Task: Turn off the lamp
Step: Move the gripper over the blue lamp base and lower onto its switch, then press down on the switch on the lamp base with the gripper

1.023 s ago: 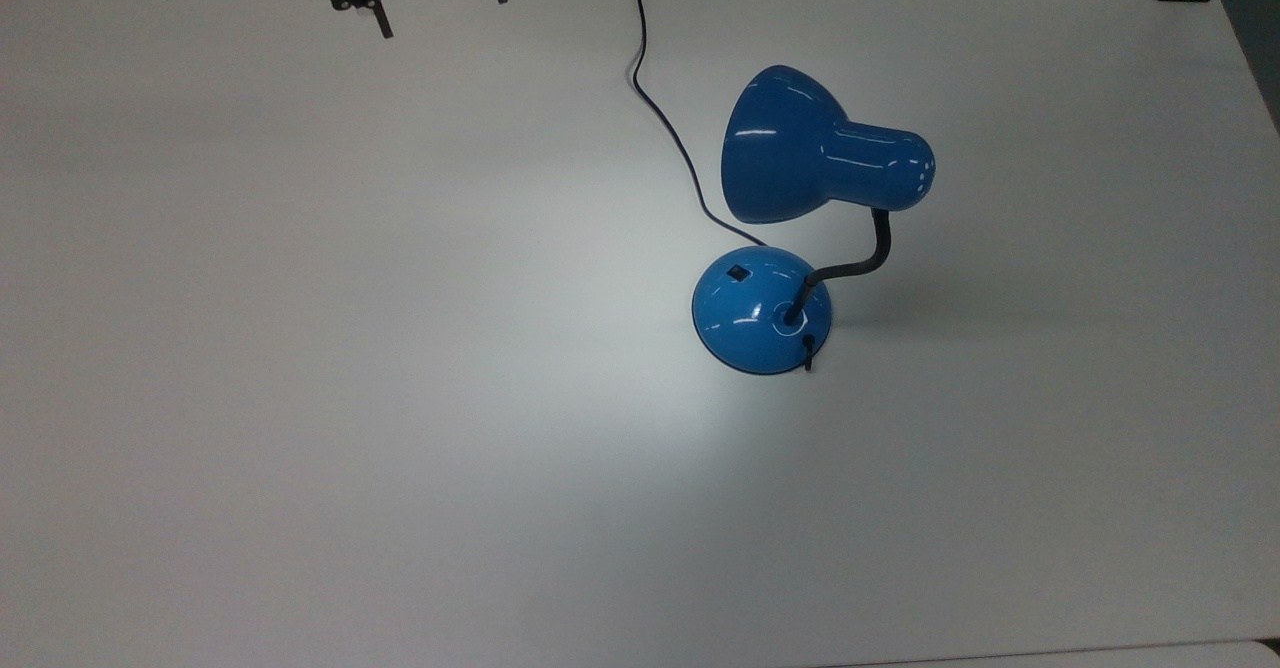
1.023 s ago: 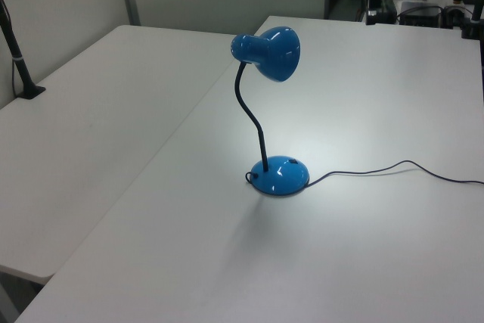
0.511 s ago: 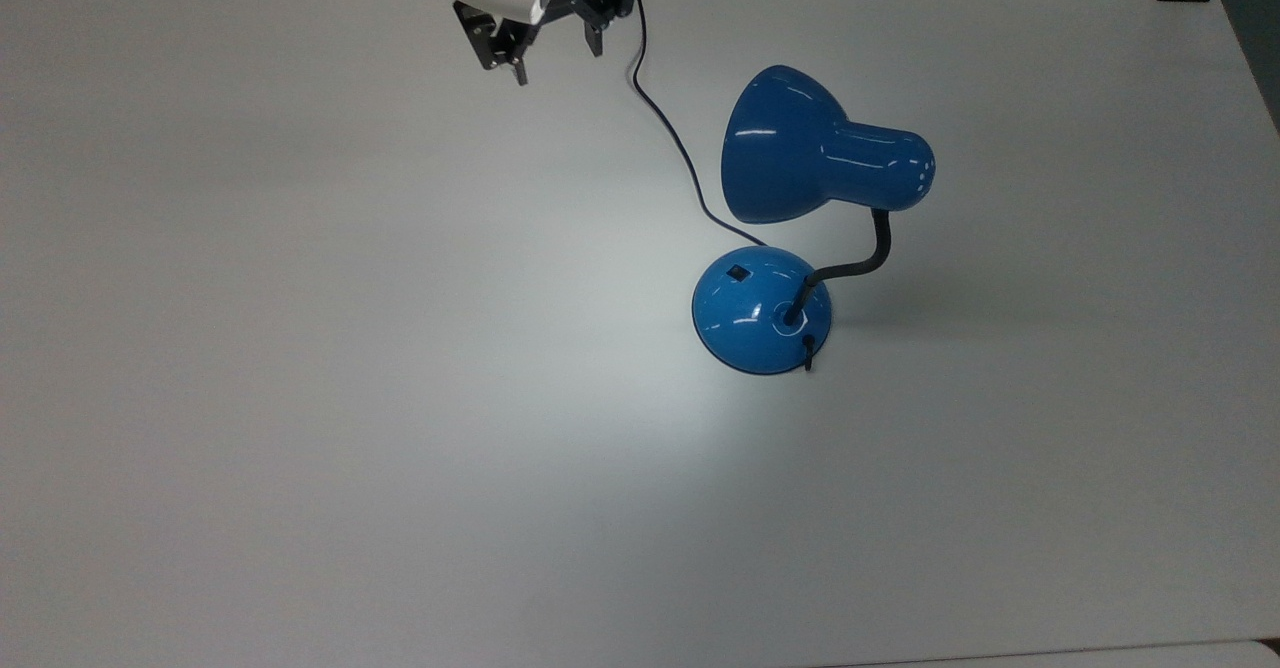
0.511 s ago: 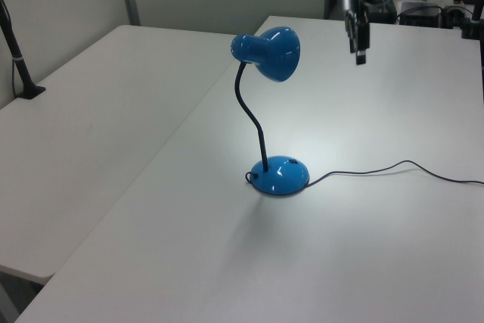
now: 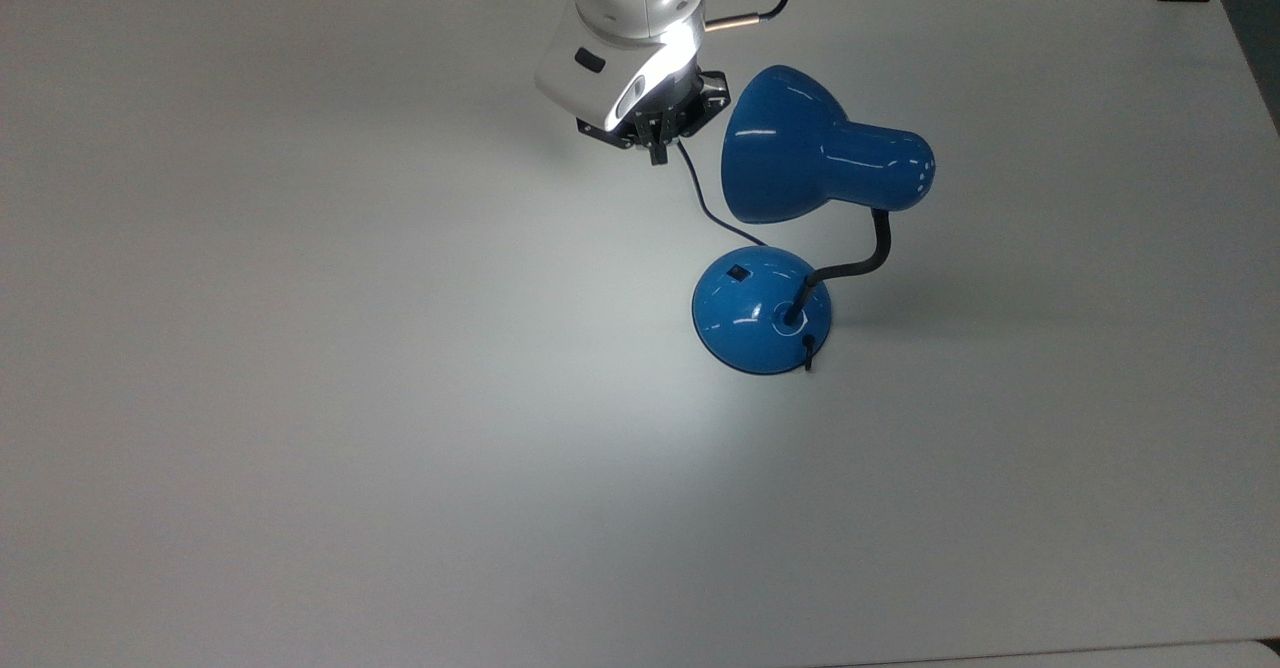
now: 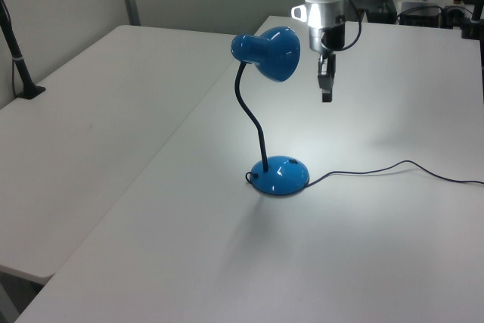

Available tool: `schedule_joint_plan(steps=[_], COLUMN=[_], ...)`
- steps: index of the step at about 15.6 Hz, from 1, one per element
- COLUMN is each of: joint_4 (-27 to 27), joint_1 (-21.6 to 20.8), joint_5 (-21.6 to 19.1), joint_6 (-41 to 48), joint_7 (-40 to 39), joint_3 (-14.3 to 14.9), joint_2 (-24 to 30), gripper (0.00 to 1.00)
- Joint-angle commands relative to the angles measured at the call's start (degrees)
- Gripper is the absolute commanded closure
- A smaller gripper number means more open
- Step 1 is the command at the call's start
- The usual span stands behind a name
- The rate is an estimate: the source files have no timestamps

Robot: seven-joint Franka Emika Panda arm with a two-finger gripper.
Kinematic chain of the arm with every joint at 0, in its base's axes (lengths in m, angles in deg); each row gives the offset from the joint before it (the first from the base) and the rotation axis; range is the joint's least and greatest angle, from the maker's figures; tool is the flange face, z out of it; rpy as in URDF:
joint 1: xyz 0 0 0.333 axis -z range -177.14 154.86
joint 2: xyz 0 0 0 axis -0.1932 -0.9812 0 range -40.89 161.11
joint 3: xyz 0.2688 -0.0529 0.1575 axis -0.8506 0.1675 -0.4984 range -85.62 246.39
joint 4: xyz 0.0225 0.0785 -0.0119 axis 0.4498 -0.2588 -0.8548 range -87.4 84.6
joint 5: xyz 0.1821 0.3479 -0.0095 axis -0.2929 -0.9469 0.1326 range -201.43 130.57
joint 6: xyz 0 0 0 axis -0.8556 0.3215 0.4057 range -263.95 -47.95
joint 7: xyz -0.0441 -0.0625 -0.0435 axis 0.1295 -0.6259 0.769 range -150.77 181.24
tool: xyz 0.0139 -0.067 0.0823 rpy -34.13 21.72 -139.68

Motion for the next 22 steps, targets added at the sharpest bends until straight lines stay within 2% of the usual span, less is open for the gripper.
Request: schedule_joint_plan(steps=[1, 4, 12, 22], joint_4=[-1.53, -3.29, -3.82, -3.91], joint_1=[-2.01, -3.5, -5.0, -6.23], joint_5=[-2.11, -2.11, -2.11, -1.32], joint_6=[-7.39, -13.28, -21.45, -22.61], joint_7=[6.6, 10.13, 18.04, 18.76], joint_3=[0.16, 0.07, 0.07, 0.16], joint_2=[-2.81, -4.14, -8.53, -11.08], gripper=[1.0, 1.0, 1.0, 1.0])
